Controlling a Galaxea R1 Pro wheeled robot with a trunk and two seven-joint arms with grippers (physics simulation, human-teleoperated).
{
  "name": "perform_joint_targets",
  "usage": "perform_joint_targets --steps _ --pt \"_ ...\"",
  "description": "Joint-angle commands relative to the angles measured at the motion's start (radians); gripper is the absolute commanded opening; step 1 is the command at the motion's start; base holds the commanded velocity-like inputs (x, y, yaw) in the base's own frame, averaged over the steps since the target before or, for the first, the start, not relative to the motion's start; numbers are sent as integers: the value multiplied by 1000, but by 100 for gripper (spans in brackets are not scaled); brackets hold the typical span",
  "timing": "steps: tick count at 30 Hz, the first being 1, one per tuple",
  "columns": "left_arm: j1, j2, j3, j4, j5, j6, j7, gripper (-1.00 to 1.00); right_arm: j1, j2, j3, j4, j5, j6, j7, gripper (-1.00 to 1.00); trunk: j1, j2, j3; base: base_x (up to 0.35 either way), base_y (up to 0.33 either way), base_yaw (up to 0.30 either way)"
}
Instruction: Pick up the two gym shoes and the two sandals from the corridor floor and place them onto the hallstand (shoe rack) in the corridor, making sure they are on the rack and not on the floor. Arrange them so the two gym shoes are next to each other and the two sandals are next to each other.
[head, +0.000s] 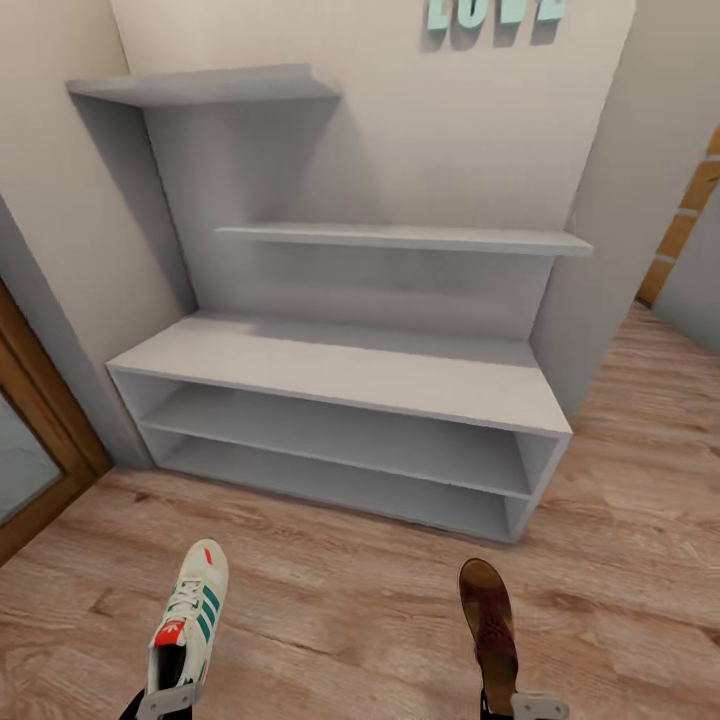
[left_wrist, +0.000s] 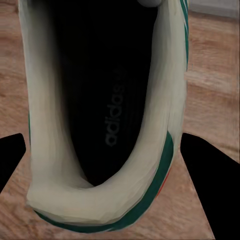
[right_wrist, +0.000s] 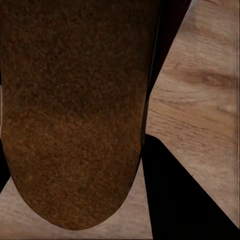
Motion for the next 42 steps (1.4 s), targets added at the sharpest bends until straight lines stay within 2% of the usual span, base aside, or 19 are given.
perform_joint_targets --steps 1,12,19,37,42 --pt "0 0 -3 1 9 -3 -1 -100 -1 1 -4 1 7 -2 -6 -100 0 0 -1 -126 -125 -287" --pt "0 0 -3 4 9 -3 -1 -100 -1 1 -4 1 7 -2 -6 -100 0 0 -1 -198 -169 -287" --pt "0 0 -3 5 9 -4 -1 -100 -1 1 -3 1 7 -2 -6 -100 0 0 -1 -29 -18 -263" --pt "-1 0 -8 3 8 -1 -2 -100 -1 1 -9 -4 5 -2 -7 -100 0 0 -1 -1 0 -21" --pt "-21 2 -8 -6 -7 48 -4 -100 -1 -48 -11 -23 7 -4 -12 -100 0 0 -1 0 0 0"
